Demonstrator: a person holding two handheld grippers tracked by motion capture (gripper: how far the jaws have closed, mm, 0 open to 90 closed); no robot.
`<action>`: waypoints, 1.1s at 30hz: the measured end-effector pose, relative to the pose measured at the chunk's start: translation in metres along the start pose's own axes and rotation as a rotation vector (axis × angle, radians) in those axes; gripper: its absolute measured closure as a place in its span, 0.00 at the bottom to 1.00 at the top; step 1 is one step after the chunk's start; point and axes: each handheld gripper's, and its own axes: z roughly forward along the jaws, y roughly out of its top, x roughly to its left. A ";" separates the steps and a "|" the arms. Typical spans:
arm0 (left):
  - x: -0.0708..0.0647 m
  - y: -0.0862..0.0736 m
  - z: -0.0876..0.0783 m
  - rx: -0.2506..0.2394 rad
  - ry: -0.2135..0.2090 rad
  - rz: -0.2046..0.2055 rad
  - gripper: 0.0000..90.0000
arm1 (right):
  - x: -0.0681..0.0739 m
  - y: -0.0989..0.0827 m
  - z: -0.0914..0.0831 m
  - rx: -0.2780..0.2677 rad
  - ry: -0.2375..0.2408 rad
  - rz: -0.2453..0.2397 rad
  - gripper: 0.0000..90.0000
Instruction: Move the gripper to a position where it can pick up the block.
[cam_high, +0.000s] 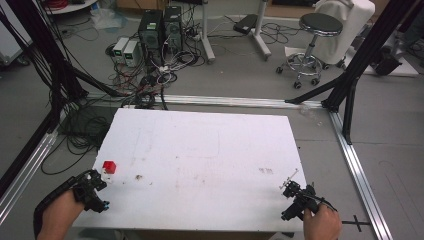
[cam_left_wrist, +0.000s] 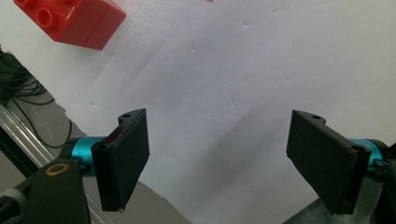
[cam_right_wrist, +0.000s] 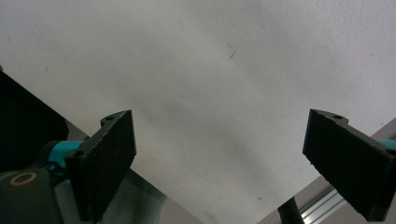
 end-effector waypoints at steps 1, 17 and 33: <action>0.000 0.000 0.000 0.000 0.001 0.000 0.24 | 0.000 0.000 0.000 -0.002 -0.002 -0.003 0.10; -0.001 0.000 -0.001 -0.001 0.003 0.001 0.24 | 0.001 0.001 -0.001 -0.010 0.001 -0.007 0.10; -0.002 -0.001 0.000 -0.030 -0.050 0.042 0.24 | 0.003 0.002 -0.001 -0.019 0.008 -0.009 0.10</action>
